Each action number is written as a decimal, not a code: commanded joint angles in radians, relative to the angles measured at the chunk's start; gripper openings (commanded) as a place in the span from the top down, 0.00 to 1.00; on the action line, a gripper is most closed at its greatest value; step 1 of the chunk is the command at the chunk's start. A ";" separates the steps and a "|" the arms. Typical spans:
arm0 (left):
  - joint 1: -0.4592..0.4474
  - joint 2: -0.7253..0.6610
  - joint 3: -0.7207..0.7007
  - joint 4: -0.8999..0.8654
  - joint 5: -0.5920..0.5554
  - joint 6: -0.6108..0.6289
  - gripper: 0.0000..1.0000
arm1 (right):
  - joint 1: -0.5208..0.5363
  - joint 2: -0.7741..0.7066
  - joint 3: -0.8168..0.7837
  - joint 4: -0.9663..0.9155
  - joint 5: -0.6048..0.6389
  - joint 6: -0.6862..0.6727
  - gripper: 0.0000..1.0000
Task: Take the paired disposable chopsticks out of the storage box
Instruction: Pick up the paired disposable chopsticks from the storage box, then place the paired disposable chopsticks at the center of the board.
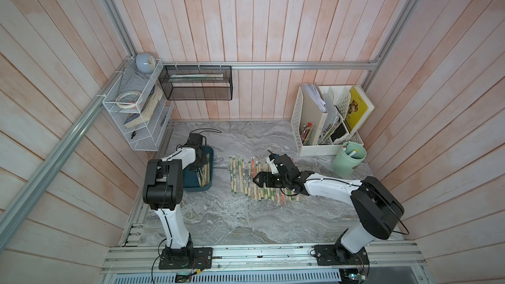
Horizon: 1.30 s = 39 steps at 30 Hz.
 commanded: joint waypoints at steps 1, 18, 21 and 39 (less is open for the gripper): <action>-0.003 -0.040 0.014 -0.056 -0.014 0.002 1.00 | -0.005 -0.007 -0.003 -0.005 -0.002 -0.009 0.03; -0.247 -0.234 0.092 -0.105 -0.020 -0.032 1.00 | -0.005 -0.071 -0.012 0.009 0.013 -0.023 0.03; -0.319 -0.181 0.107 -0.105 -0.045 -0.074 1.00 | -0.006 -0.101 -0.023 0.000 0.026 -0.030 0.03; -0.341 -0.002 -0.006 0.033 -0.017 -0.136 1.00 | -0.042 -0.133 -0.039 -0.081 0.022 -0.072 0.03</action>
